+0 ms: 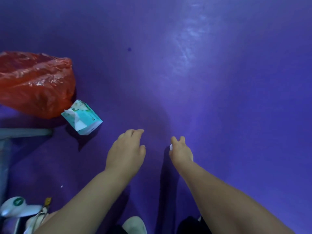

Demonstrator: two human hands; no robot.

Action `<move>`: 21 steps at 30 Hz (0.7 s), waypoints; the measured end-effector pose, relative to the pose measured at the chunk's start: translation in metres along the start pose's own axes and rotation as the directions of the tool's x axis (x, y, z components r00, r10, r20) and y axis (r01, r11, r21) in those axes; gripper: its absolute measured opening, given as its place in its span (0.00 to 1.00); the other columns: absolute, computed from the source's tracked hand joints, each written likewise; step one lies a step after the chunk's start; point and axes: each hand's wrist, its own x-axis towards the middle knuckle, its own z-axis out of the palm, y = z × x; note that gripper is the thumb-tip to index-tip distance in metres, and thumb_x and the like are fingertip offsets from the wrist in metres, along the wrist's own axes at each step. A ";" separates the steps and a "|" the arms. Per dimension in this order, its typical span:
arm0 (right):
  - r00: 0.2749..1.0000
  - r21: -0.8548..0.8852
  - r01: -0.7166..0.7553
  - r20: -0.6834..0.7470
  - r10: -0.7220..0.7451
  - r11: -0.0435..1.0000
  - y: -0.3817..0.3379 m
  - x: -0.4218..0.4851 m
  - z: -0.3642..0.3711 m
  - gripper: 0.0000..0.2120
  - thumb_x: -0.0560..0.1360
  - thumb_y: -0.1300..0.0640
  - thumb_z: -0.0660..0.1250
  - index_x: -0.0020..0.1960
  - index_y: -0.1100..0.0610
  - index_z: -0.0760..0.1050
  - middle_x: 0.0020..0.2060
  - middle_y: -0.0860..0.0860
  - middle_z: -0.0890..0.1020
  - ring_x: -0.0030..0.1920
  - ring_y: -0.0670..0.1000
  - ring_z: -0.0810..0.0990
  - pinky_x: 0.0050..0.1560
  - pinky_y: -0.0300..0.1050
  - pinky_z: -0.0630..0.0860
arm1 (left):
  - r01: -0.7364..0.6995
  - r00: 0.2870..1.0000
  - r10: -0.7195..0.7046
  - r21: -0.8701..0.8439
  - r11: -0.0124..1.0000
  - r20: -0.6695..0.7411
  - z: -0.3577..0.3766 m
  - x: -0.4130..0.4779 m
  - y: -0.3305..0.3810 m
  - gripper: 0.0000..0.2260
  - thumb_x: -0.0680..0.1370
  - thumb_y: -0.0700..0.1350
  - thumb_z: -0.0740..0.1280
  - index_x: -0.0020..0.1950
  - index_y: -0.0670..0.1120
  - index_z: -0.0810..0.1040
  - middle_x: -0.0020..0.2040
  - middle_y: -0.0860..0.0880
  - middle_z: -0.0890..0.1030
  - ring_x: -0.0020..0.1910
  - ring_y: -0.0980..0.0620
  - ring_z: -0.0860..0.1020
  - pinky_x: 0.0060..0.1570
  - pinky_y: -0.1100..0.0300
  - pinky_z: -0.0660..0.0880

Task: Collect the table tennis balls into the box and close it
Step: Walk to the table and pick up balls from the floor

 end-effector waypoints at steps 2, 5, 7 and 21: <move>1.000 0.082 0.016 -0.009 -0.016 0.997 0.007 -0.023 -0.023 0.10 0.76 0.62 0.60 0.57 0.56 0.68 0.56 0.56 0.67 0.36 0.59 0.74 0.32 0.44 0.68 | -0.005 1.000 0.005 0.006 1.000 0.010 -0.016 -0.010 0.013 0.22 0.77 0.45 0.61 0.72 0.49 0.66 0.65 0.49 0.72 0.62 0.45 0.71 0.58 0.51 0.70; 0.999 0.153 0.027 -0.033 -0.022 0.988 0.023 -0.071 -0.074 0.08 0.76 0.58 0.59 0.55 0.57 0.70 0.54 0.55 0.67 0.36 0.59 0.74 0.29 0.41 0.66 | -0.034 0.998 0.033 0.022 0.999 0.045 -0.049 -0.033 0.047 0.22 0.77 0.46 0.61 0.72 0.48 0.66 0.65 0.48 0.72 0.62 0.44 0.71 0.58 0.50 0.70; 0.999 0.212 0.005 -0.043 0.004 0.977 0.036 -0.109 -0.115 0.09 0.77 0.56 0.59 0.55 0.57 0.70 0.53 0.53 0.66 0.35 0.58 0.73 0.26 0.41 0.63 | -0.055 0.995 0.051 0.051 0.997 0.083 -0.077 -0.054 0.076 0.22 0.77 0.46 0.61 0.72 0.49 0.65 0.65 0.48 0.72 0.62 0.45 0.72 0.58 0.51 0.71; 0.959 0.398 -0.027 -0.249 0.136 0.917 0.182 -0.411 -0.450 0.10 0.75 0.52 0.57 0.52 0.53 0.73 0.50 0.54 0.77 0.50 0.61 0.77 0.40 0.46 0.67 | -0.451 0.891 0.411 0.262 0.853 0.193 -0.317 -0.219 0.385 0.21 0.80 0.48 0.57 0.73 0.50 0.61 0.65 0.51 0.73 0.60 0.49 0.75 0.55 0.55 0.74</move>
